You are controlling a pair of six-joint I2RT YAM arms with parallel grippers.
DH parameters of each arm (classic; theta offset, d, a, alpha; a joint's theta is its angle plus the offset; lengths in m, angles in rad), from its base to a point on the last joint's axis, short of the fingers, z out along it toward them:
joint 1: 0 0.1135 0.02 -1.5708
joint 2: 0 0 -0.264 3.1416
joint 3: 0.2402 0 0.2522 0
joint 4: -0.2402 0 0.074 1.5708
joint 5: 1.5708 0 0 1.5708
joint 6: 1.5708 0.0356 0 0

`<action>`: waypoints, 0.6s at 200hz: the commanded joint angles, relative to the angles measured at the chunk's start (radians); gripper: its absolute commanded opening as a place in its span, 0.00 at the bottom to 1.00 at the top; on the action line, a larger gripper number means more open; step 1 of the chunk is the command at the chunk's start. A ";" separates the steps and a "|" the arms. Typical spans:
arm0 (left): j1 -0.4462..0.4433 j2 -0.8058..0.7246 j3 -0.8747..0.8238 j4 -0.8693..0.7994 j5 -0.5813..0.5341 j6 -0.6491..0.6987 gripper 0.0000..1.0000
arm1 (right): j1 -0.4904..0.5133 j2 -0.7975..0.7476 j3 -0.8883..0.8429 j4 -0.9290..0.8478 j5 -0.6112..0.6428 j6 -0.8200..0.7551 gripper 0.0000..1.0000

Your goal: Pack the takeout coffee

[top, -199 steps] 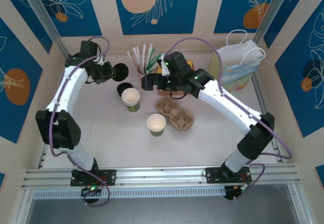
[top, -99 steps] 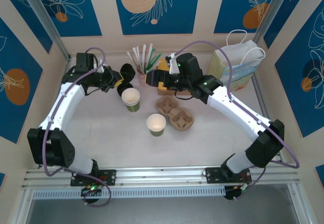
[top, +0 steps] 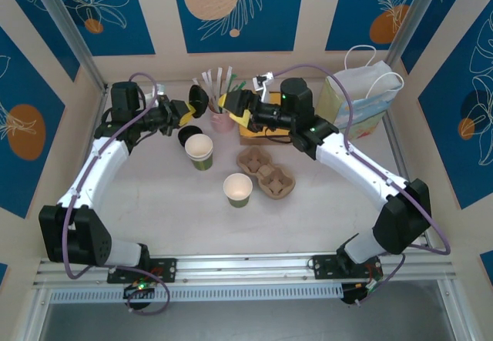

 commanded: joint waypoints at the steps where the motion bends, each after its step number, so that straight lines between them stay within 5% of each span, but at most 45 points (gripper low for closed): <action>1: -0.001 -0.034 -0.020 0.105 0.076 -0.002 0.10 | -0.005 0.041 0.031 0.079 -0.060 0.123 0.94; 120: -0.002 -0.021 -0.030 0.236 0.138 0.090 0.09 | 0.011 0.167 0.122 0.177 -0.095 0.383 0.95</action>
